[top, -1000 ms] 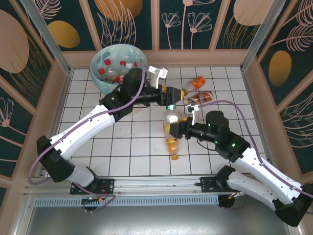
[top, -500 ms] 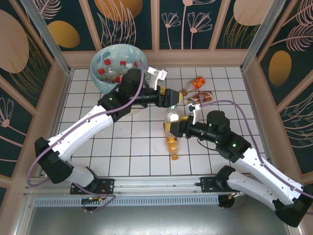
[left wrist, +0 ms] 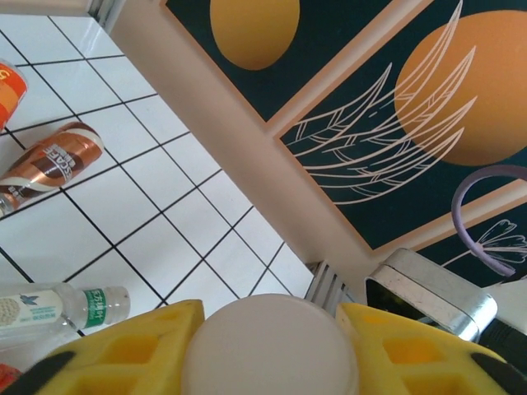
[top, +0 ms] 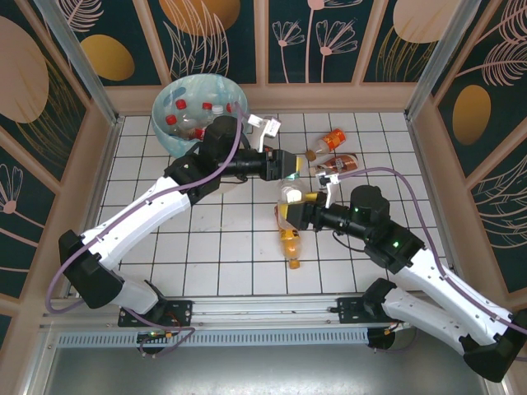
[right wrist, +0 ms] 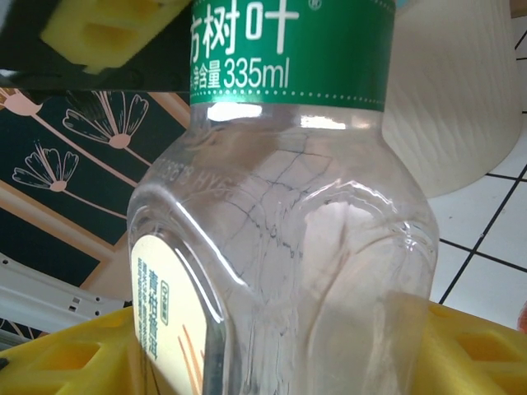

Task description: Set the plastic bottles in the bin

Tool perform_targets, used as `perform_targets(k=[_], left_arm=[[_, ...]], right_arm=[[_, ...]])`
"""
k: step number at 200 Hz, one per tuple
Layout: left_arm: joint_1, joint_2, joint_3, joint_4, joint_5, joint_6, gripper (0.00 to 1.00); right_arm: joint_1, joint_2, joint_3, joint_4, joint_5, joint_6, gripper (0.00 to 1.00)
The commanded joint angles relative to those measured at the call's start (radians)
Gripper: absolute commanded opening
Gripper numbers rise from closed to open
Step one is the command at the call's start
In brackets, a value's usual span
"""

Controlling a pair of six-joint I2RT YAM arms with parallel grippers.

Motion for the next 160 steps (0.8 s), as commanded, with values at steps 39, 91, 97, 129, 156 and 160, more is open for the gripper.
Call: perform_targets(k=[39, 91, 97, 129, 156, 160], left_arm=[[0.010, -0.077, 0.081, 0.017, -0.166, 0.088, 0.19], [0.077, -0.102, 0.306, -0.075, -0.676, 0.292, 0.00], [0.098, -0.099, 0.328, -0.076, -0.708, 0.308, 0.00], [0.251, -0.056, 0.426, -0.091, -0.775, 0.357, 0.00], [0.374, -0.014, 0.443, -0.100, -0.761, 0.365, 0.00], [0.390, -0.011, 0.437, -0.098, -0.752, 0.359, 0.00]], right_arm=[[0.008, 0.001, 0.075, -0.002, 0.220, -0.009, 0.73], [0.010, 0.035, 0.102, 0.009, 0.258, -0.017, 0.74], [0.010, 0.037, 0.104, 0.007, 0.261, -0.016, 0.74], [0.011, 0.045, 0.113, -0.005, 0.278, -0.008, 0.73], [0.013, 0.042, 0.113, -0.012, 0.287, 0.000, 0.73], [0.013, 0.042, 0.113, -0.013, 0.287, 0.000, 0.73]])
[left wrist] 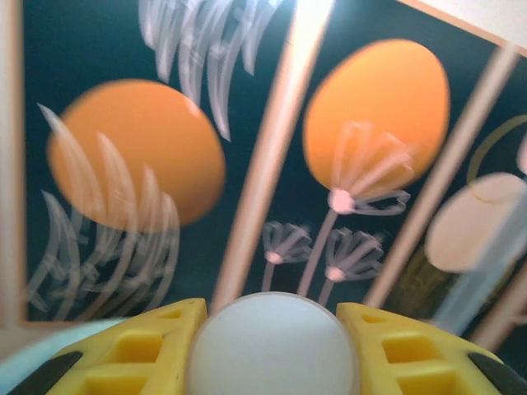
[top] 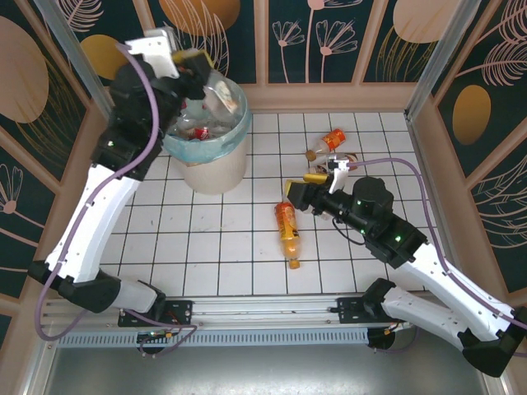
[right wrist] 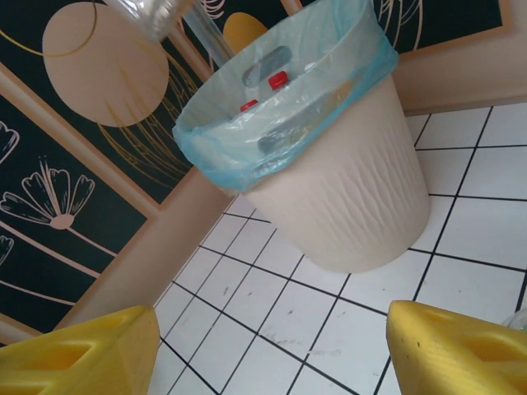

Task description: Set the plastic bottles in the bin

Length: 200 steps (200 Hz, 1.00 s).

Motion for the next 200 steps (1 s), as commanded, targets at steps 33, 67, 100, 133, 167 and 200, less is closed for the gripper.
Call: perform_targets(k=[33, 67, 100, 133, 167, 200], left_arm=[[0.151, 0.051, -0.089, 0.052, -0.006, 0.043, 0.00], [0.159, 0.056, -0.218, 0.106, 0.057, 0.022, 0.00], [0.158, 0.046, -0.335, 0.208, 0.200, -0.046, 0.00], [0.158, 0.082, -0.377, 0.254, 0.334, -0.063, 0.01], [0.158, 0.093, -0.430, 0.265, 0.293, -0.009, 0.13], [0.159, 0.080, -0.417, 0.248, 0.289, 0.013, 0.51]], right_arm=[[0.002, -0.006, 0.010, -0.022, 0.033, 0.026, 0.73], [0.005, -0.005, -0.003, -0.013, 0.034, 0.030, 0.73], [0.006, 0.010, -0.006, -0.010, 0.020, 0.030, 0.73], [0.012, 0.020, -0.012, -0.014, 0.017, 0.029, 0.73], [0.014, 0.022, -0.022, -0.012, 0.017, 0.028, 0.73], [0.014, 0.027, -0.021, -0.008, 0.020, 0.022, 0.73]])
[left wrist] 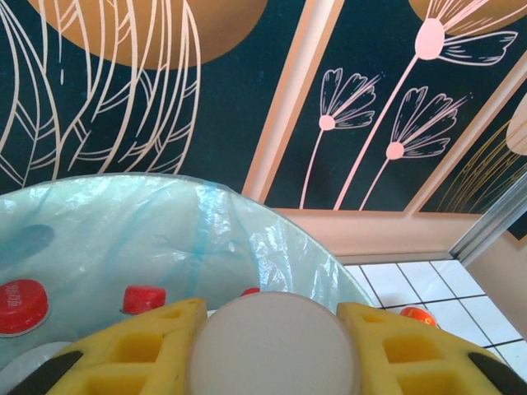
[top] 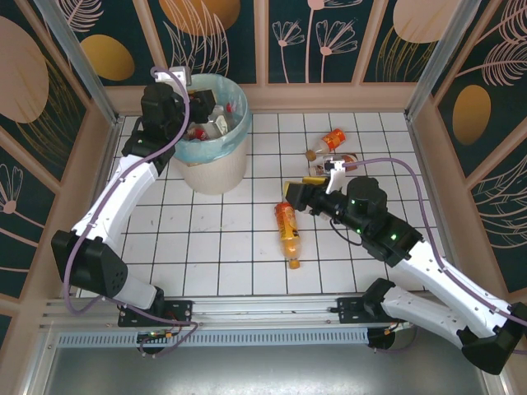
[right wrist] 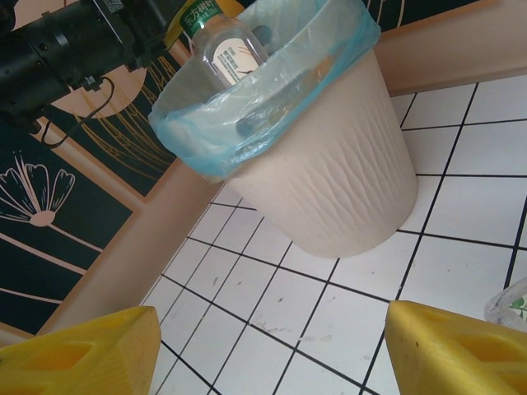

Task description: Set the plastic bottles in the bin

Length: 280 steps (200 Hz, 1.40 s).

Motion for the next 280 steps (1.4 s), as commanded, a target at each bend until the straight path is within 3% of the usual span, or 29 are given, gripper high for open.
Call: perform_targets(k=[1, 29, 66, 110, 148, 218, 280], left_arm=[[-0.002, 0.000, 0.005, 0.008, 0.016, 0.031, 0.52], [-0.002, -0.015, 0.067, -0.006, 0.030, 0.040, 0.58], [-0.002, -0.007, 0.134, -0.050, 0.060, 0.067, 0.56], [0.011, 0.091, 0.273, -0.264, -0.183, 0.111, 0.33], [0.022, 0.167, 0.261, -0.342, -0.102, 0.063, 0.20], [0.023, 0.201, 0.133, -0.352, -0.043, 0.034, 0.21], [0.023, 0.219, 0.251, -0.380, -0.014, 0.033, 0.23]], right_arm=[[0.008, 0.004, -0.009, 0.002, 0.004, 0.000, 0.73], [0.008, 0.025, 0.001, 0.009, 0.000, -0.005, 0.73], [0.008, 0.048, 0.009, 0.016, -0.011, -0.005, 0.73], [0.011, 0.048, 0.009, 0.016, -0.008, 0.006, 0.73], [0.014, 0.049, 0.002, -0.017, 0.027, 0.026, 0.73], [0.014, 0.215, 0.062, -0.306, 0.135, 0.101, 0.73], [0.013, 0.314, 0.080, -0.373, 0.117, 0.129, 0.74]])
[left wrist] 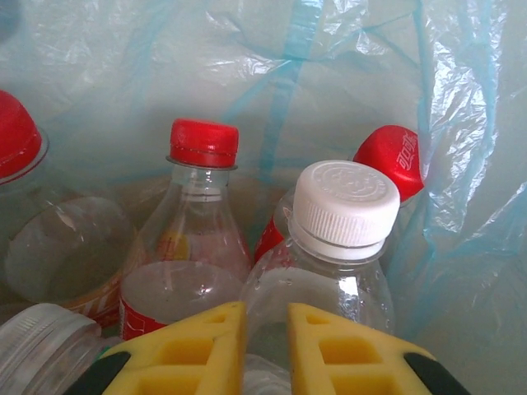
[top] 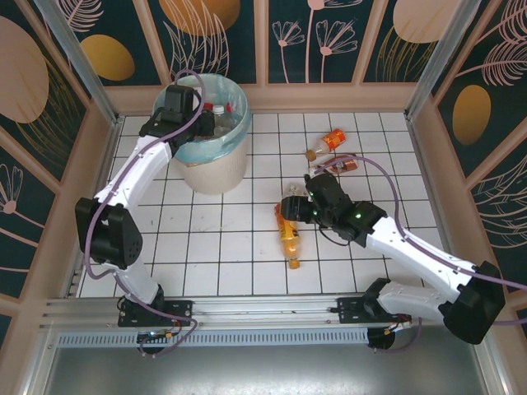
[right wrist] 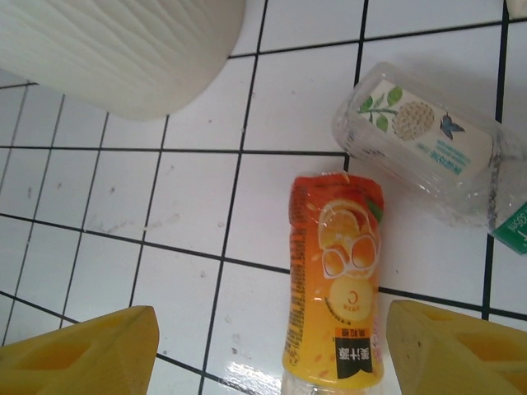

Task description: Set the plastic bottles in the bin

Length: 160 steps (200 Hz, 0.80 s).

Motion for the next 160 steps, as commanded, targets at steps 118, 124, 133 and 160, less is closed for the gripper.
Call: perform_targets(k=[118, 124, 133, 160], left_arm=[[0.003, -0.567, -0.393, 0.328, 0.100, 0.019, 0.59], [0.003, -0.588, -0.417, 0.323, 0.099, 0.028, 0.60], [0.003, -0.616, -0.450, 0.313, 0.096, 0.034, 0.61], [0.004, -0.677, -0.517, 0.282, 0.078, 0.037, 0.62]], right_arm=[[0.039, 0.325, -0.043, 0.028, -0.069, 0.067, 0.78], [0.044, 0.347, -0.038, 0.027, -0.068, 0.068, 0.78], [0.049, 0.377, -0.026, 0.017, -0.065, 0.073, 0.78], [0.069, 0.444, 0.000, -0.011, -0.045, 0.074, 0.77]])
